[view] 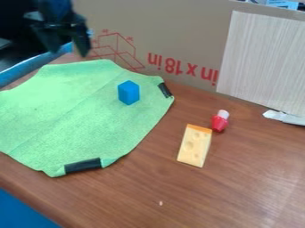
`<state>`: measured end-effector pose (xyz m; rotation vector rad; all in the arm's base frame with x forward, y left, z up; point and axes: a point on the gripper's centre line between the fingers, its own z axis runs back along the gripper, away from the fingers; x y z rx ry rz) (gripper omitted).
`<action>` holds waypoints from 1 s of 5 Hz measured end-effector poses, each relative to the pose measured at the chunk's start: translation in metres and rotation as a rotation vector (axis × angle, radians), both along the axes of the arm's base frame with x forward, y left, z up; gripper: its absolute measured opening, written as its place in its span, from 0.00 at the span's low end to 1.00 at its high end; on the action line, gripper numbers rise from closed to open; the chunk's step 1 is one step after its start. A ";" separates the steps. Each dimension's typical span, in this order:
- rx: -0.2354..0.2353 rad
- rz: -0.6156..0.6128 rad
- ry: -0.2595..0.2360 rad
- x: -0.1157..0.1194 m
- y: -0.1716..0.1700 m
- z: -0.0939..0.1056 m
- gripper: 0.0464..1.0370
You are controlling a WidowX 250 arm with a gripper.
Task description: Fold the cloth from bottom left to top right
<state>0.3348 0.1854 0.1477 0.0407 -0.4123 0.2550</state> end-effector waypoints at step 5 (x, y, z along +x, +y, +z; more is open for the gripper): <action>0.039 0.470 -0.150 -0.106 0.089 -0.068 0.96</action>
